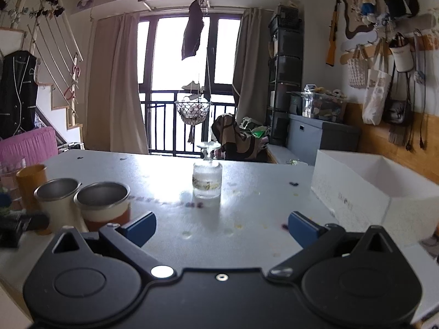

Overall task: Flip cup upright
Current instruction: 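Move the right tool to the upside-down ribbed goblet and close on its base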

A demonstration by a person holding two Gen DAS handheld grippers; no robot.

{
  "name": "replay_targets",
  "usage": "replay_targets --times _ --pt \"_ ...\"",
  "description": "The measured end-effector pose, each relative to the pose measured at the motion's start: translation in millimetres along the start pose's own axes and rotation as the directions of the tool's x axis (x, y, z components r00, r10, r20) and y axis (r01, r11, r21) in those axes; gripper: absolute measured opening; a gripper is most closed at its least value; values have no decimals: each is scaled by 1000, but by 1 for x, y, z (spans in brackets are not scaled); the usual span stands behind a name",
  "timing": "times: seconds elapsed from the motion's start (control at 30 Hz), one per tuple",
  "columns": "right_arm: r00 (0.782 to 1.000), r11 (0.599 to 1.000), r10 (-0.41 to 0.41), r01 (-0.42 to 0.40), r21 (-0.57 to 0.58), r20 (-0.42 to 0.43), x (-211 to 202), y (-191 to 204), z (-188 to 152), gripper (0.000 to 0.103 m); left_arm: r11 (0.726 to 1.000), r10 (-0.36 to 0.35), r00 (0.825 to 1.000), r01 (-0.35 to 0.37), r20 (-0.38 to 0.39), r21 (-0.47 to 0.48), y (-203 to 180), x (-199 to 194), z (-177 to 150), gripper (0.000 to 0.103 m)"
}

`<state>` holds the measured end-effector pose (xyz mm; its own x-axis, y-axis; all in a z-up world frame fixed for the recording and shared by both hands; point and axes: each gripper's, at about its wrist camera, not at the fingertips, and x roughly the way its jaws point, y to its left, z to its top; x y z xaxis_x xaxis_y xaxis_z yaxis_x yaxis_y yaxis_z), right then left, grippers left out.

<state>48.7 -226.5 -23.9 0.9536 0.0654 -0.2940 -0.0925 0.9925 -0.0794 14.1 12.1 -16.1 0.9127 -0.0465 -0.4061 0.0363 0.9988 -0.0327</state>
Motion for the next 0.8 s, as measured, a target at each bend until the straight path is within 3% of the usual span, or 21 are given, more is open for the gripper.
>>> replay_targets --times 0.1,0.2,0.4,0.6,0.8 --pt "1000 1000 14 -14 -5 -21 32 -8 25 103 1000 -16 1000 16 -9 -7 5 6 -3 103" --pt "994 997 78 -78 8 -70 73 -14 52 103 999 -44 999 44 -10 -7 8 11 -6 103" --pt "966 980 192 -181 79 -171 160 -17 102 103 996 -85 996 85 4 5 17 20 -13 103" --pt "942 980 180 -148 131 -282 250 -9 133 99 996 -85 996 85 -19 -9 29 32 -18 103" --pt "926 988 129 -92 121 -354 317 8 137 98 998 -53 998 52 -42 -41 44 41 -20 103"
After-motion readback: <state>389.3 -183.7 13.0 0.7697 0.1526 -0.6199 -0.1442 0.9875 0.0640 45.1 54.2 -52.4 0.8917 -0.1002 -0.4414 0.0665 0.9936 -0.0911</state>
